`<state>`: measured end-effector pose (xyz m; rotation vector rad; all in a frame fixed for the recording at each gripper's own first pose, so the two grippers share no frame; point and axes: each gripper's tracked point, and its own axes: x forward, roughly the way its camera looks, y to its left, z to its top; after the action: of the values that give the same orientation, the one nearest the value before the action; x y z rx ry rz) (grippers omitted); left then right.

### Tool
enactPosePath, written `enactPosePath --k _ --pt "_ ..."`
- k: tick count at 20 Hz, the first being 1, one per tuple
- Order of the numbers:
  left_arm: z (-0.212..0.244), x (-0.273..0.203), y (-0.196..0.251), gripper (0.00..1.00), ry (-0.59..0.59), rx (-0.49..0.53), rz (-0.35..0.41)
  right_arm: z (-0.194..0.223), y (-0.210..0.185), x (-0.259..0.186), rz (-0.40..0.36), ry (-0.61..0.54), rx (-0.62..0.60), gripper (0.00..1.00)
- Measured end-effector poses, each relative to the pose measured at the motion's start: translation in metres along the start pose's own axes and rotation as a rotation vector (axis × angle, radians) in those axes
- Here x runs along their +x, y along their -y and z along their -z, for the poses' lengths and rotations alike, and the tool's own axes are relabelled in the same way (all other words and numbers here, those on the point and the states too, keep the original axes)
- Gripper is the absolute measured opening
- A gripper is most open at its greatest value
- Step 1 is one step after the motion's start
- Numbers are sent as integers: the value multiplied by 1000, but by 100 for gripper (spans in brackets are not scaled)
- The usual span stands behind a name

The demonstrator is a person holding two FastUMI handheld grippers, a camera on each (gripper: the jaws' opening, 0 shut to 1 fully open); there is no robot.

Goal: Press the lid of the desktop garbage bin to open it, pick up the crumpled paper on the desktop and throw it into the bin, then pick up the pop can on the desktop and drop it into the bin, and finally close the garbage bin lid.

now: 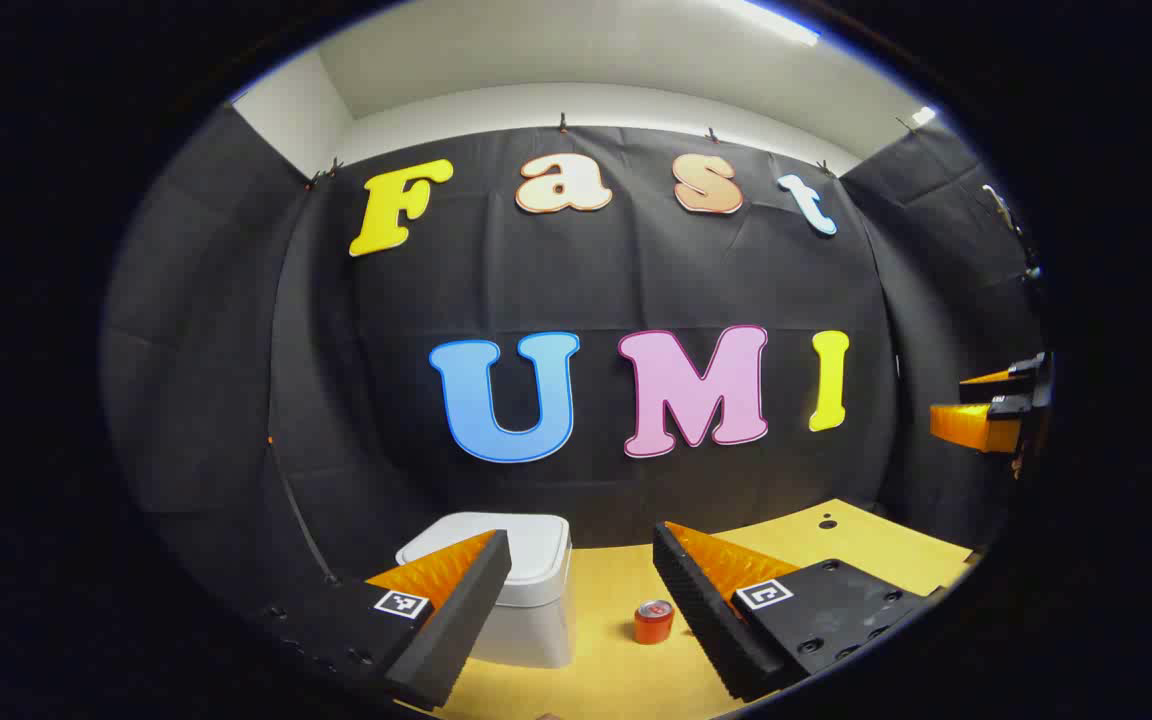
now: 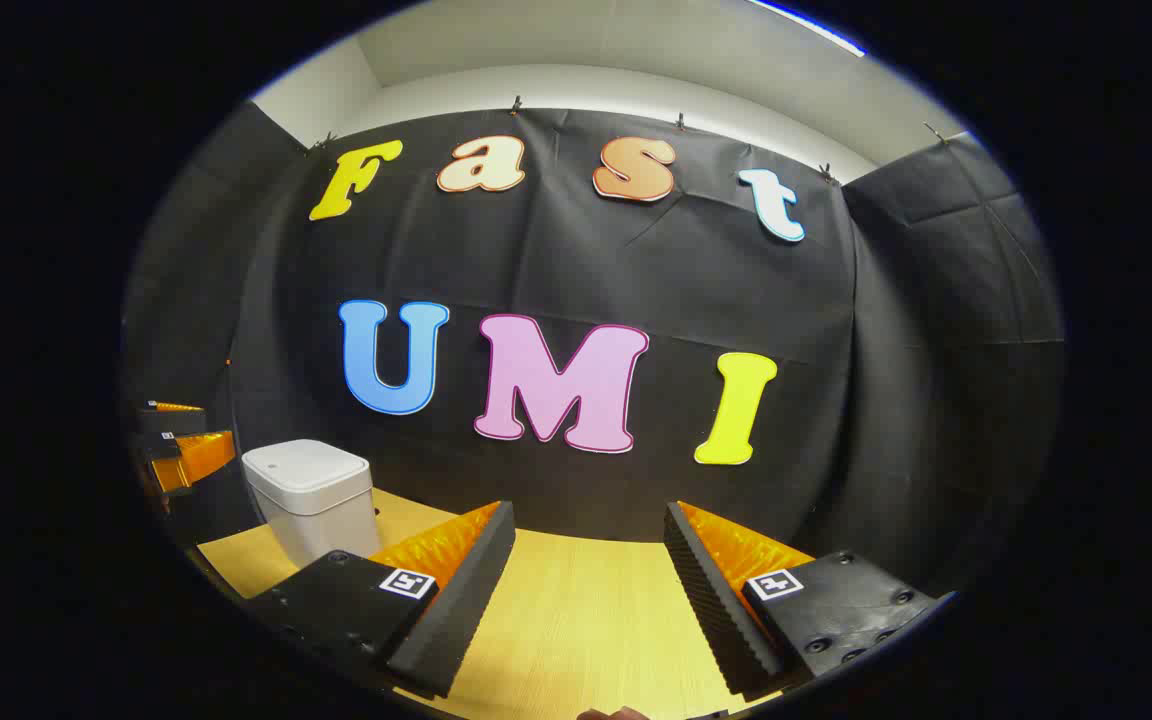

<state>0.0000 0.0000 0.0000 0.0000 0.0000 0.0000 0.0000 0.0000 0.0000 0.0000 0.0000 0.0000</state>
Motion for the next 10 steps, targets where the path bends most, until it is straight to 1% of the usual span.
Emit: enactPosePath --k 4,10 --pt "2 1 -12 95 -8 -10 -17 3 0 -3 4 -8 -4 97" --pt "0 1 -32 95 -1 7 -35 3 -6 -7 -3 -12 -11 96"
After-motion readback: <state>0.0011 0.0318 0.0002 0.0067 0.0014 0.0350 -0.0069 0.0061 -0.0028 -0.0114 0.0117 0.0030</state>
